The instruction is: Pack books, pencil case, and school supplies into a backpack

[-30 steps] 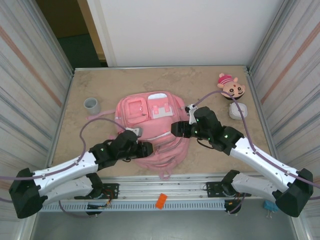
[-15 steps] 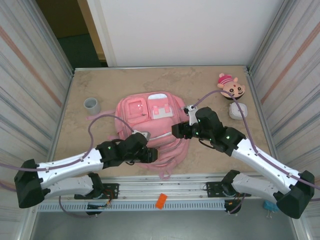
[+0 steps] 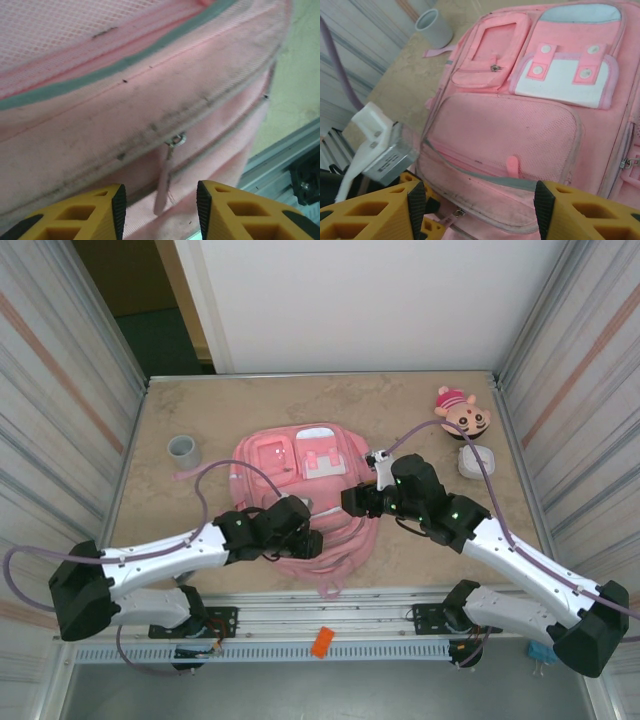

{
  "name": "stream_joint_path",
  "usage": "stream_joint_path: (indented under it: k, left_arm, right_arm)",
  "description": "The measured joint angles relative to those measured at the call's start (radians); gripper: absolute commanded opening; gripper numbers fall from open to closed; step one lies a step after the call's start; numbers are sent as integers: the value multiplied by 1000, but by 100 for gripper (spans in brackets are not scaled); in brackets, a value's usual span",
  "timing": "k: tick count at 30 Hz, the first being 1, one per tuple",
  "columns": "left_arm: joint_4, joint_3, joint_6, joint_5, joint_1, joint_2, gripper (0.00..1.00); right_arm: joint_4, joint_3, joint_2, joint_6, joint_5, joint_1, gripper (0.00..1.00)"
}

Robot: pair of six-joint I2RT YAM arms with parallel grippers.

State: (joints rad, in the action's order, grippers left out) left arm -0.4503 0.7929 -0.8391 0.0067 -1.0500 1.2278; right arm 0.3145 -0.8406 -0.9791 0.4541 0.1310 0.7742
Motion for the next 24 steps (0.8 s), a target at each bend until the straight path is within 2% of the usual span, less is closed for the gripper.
stream_joint_path:
  k: [11, 17, 24]
  left_arm:
    - [-24, 50, 28, 47, 8, 86, 22]
    - [-21, 56, 42, 64, 9, 95, 4]
    - [-1, -4, 40, 60, 30, -10, 0]
  right_arm:
    - [-1, 3, 31, -10, 0, 0, 60]
    - [0, 23, 47, -26, -1, 0, 62]
    - [-9, 46, 51, -188, 15, 35, 67]
